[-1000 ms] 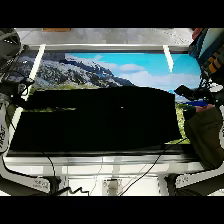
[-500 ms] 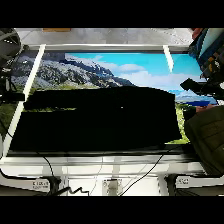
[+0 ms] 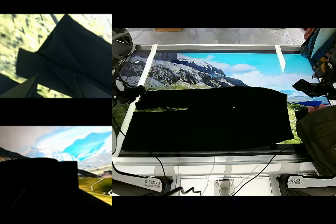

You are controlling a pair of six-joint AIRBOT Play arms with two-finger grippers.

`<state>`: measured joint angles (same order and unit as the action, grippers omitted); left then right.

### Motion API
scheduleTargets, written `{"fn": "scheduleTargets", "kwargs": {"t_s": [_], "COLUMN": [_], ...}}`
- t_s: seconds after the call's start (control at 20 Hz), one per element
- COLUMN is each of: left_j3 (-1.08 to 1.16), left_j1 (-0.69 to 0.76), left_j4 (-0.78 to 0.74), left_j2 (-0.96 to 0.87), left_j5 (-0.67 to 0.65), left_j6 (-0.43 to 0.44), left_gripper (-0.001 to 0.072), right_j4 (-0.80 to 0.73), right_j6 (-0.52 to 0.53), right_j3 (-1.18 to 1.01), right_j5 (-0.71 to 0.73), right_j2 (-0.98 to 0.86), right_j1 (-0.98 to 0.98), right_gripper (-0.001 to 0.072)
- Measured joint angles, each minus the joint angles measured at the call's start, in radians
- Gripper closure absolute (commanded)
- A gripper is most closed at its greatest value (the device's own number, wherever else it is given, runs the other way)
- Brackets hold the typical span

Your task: Fold the clothes and pants, and hang the long-sleeved shirts on hangers.

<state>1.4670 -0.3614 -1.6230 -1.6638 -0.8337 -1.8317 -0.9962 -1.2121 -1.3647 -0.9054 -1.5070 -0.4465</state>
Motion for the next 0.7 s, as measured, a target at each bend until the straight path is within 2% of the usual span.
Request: {"fn": "scheduleTargets", "kwargs": {"t_s": [0.2,0.5,0.55,0.7], "left_j3": [0.000,0.000,0.000,0.000], "left_j1": [-0.016,-0.029,-0.029,-0.033], "left_j4": [0.025,0.035,0.037,0.039], "left_j2": [-0.054,-0.117,-0.128,-0.153], "left_j5": [-0.003,0.060,0.082,0.150], "left_j6": [-0.086,-0.191,-0.209,-0.254], "left_gripper": [0.0231,0.0231,0.0258,0.0524], "right_j4": [0.002,0.005,0.005,0.005], "right_j6": [-0.080,-0.115,-0.116,-0.120], "right_j3": [0.000,0.000,0.000,0.000], "right_j5": [-0.011,-0.024,-0.025,-0.022], "right_j2": [0.000,0.000,0.000,0.000], "right_j1": [0.000,0.000,0.000,0.000], "right_gripper": [0.0042,0.0042,0.0042,0.0043]}}
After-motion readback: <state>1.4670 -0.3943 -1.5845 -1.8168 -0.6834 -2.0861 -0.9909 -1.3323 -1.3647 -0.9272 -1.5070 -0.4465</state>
